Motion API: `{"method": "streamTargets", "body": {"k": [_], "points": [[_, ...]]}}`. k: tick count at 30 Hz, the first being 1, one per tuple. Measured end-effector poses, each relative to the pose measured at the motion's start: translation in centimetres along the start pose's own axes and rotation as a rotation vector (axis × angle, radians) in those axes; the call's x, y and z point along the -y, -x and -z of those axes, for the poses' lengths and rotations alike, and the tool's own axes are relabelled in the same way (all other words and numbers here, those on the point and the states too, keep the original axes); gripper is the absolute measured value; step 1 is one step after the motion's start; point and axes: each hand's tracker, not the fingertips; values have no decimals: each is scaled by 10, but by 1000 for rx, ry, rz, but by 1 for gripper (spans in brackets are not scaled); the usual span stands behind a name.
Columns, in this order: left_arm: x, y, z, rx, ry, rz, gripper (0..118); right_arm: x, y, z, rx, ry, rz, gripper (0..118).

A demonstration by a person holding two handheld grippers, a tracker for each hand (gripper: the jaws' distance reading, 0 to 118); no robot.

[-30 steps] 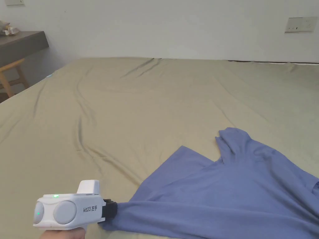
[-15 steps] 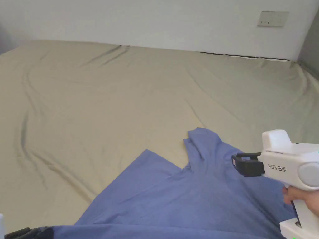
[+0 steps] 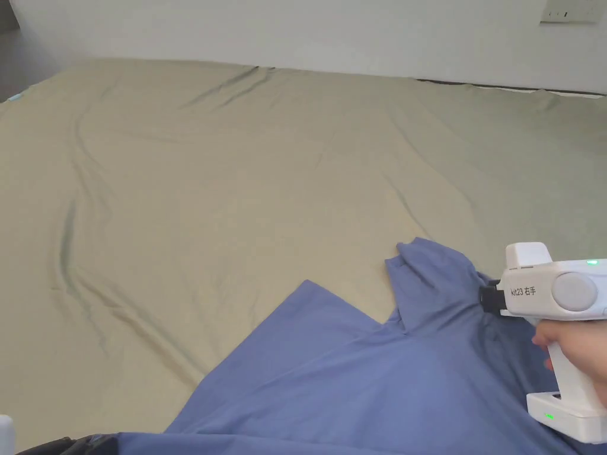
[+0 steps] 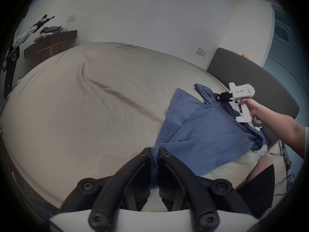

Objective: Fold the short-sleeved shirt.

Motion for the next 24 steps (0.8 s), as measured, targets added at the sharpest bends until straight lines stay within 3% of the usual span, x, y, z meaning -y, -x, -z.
{"method": "streamTargets", "body": {"k": [5,8,11,17,20,24], "points": [[-12,-14,-26,8,-59,-3,5,-3,1,-66,6,-94,-26,3],[-34,-22,-46,1,-134,36,5,-19,-11,-138,-10,-209,-22,3],[-65,-33,-66,0,-222,51,5,-35,-21,-221,67,-349,-64,3],[-140,-65,-113,3,-389,94,5,-60,-55,-370,168,-580,2,3],[-176,-79,-133,-9,-458,124,5,-68,-66,-424,225,-689,-24,3],[-226,-101,-164,-8,-582,204,5,-75,-75,-475,251,-753,18,3]]}}
